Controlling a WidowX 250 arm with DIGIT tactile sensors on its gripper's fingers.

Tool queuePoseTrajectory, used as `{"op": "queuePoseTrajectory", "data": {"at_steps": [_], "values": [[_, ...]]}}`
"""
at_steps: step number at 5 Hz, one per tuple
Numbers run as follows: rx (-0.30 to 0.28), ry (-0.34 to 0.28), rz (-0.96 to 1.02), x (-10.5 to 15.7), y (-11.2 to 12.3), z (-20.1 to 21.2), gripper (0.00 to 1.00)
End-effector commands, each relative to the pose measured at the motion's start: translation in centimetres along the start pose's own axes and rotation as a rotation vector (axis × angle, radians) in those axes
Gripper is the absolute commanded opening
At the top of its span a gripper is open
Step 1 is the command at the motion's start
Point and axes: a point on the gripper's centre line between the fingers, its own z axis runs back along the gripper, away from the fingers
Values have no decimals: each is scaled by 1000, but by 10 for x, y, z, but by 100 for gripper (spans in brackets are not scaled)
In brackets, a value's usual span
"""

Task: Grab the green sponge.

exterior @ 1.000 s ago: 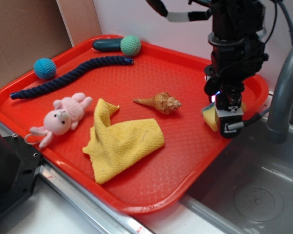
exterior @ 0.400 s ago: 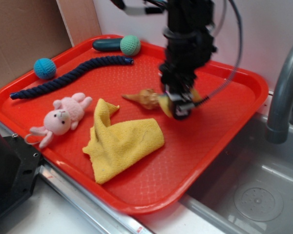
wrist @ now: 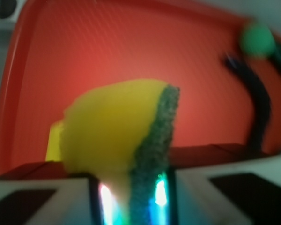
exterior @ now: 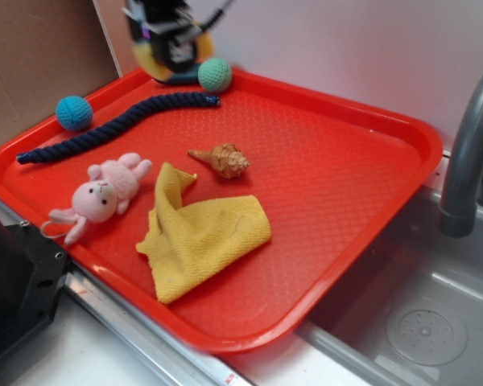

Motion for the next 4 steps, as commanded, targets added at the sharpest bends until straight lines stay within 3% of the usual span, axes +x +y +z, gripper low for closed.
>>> {"op": "queuePoseTrajectory", "data": {"at_steps": [1, 2, 3, 4], "values": [[-12, -114, 263, -48, 8, 64, 0], [30, -129, 268, -47, 11, 73, 0], [36, -155, 237, -47, 13, 74, 0], [45, -139, 236, -48, 12, 65, 0]]}}
